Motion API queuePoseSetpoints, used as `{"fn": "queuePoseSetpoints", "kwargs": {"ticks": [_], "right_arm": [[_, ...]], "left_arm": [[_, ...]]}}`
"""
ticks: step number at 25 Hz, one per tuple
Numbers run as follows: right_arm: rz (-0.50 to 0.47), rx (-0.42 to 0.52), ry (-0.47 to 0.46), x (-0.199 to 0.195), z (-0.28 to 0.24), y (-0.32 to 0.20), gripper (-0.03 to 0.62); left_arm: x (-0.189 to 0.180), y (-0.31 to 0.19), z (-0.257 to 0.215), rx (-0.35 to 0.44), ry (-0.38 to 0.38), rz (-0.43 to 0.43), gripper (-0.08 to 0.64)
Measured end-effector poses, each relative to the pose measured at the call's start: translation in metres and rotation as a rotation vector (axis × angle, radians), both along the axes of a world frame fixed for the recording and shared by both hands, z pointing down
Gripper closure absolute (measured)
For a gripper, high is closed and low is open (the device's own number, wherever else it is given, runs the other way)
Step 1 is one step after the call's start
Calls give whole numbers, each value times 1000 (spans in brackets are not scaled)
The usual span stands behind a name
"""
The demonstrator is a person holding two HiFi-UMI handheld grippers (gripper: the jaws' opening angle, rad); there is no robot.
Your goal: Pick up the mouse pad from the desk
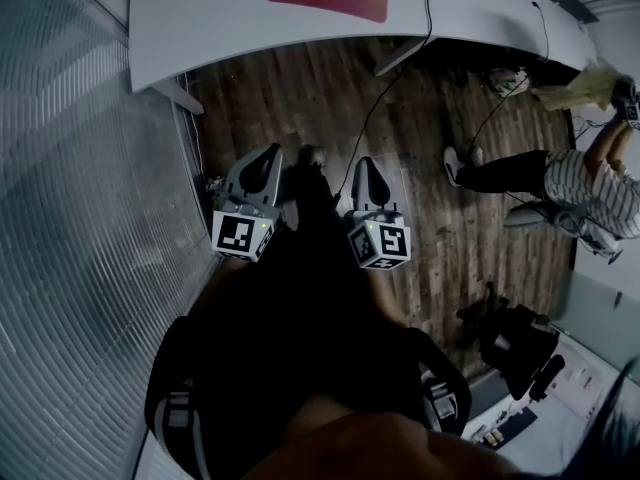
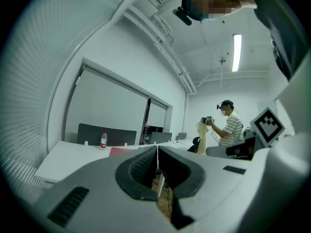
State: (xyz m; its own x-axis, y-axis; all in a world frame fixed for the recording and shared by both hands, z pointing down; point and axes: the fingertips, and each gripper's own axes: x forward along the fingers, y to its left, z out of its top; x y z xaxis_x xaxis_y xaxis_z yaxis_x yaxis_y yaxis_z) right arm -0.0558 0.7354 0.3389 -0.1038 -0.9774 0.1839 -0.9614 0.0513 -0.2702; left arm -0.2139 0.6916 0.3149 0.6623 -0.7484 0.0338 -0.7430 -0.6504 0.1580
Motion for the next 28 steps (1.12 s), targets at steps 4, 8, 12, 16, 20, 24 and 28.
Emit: {"fn": "queuePoseSetpoints", "kwargs": {"ticks": [4,8,12,16,20,24,28], "right_arm": [[-19,4,-11,8,6,-25,591],[-40,7,-22,23,15,-66,591],[-62,16,-38,47,16,-114,591],[-80,23,-52,79,12,-160,591],[-95,16,-53,115,15,-218,591],[-117,-2,-56,144,17,-267,591],[-136,-12,-57,167,21,-310,591]], "left_arm": [[8,-17,6,1,-14,-13,551],[20,-54,7,-13,-29,-42,551],[46,-97,7,-1,-35,-53,552],[78,-140,1,5,-50,-64,552],[113,-194,-1,-11,-61,-88,552],[141,-243,-3,-24,-67,-116,552],[158,-282,0,-45,-73,-140,554]]}}
